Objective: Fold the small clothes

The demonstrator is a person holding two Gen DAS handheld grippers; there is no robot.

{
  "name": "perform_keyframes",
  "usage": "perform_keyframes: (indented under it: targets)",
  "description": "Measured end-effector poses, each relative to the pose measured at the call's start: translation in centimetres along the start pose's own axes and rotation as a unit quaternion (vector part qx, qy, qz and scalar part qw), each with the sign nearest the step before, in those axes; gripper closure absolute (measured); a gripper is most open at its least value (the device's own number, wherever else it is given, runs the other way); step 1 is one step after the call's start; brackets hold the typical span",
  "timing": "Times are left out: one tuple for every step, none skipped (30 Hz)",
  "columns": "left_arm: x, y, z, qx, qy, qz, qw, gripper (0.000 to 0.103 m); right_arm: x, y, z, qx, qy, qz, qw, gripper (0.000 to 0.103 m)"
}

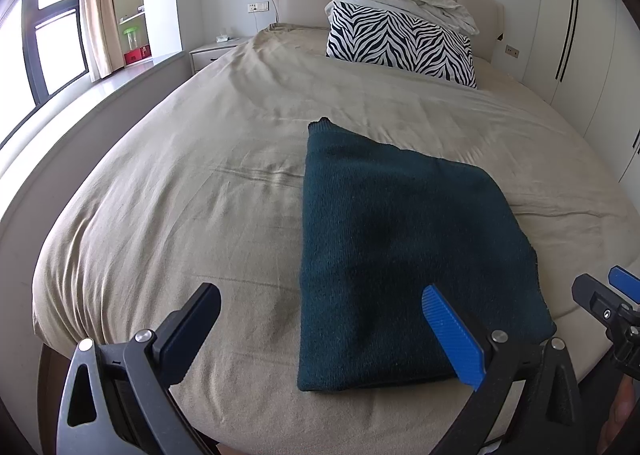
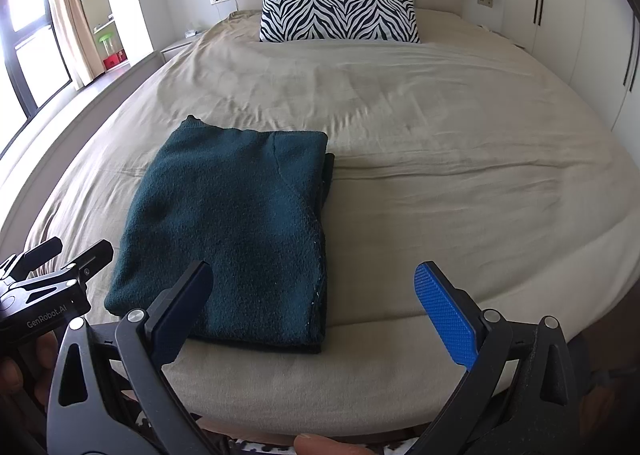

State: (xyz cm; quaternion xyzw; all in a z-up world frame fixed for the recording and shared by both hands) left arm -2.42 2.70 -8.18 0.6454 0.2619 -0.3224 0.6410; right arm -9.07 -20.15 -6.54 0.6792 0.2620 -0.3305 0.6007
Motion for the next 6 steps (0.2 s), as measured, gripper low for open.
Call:
perform_keyframes:
  targets:
    - [0.0, -0.06, 0.02, 0.0, -0.001, 0.0, 1.0, 0.0, 0.03, -0.05, 0.02, 0.0, 0.0, -0.001, 1.0, 0.0]
    - [0.0, -0.08, 0.02, 0.001, -0.001, 0.0, 1.0, 0.0, 0.07, -0.14, 0.03, 0.0, 0.0, -0.001, 1.0, 0.0]
    - [0.01, -0.09, 0.01, 0.002, -0.001, 0.001, 1.0, 0.0, 0.12, -0.23, 0.05, 0.0, 0.0, -0.002, 1.0, 0.0]
    - [-0.06, -0.15, 0.06, 0.003, -0.001, 0.002, 1.0, 0.0, 0.13, -0.31, 0.06, 0.0, 0.0, -0.002, 1.0, 0.0]
    - [-0.03, -0.08, 0.01, 0.003, -0.001, 0.003, 1.0, 0.0, 0.14, -0.35, 0.08, 0.001, 0.0, -0.003, 1.0, 0.0]
    - [-0.01, -0.05, 0.02, 0.004, -0.001, 0.003, 1.0, 0.0, 0.12, -0.41, 0.15, 0.001, 0.0, -0.003, 1.0, 0.0]
Point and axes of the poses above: each gripper's, at about its wrist camera, not at the fingertips, and x roughly the way its jaws point, z to its right, y to its top, the point moved 9 cm from there along x, roughly the way its jaws point
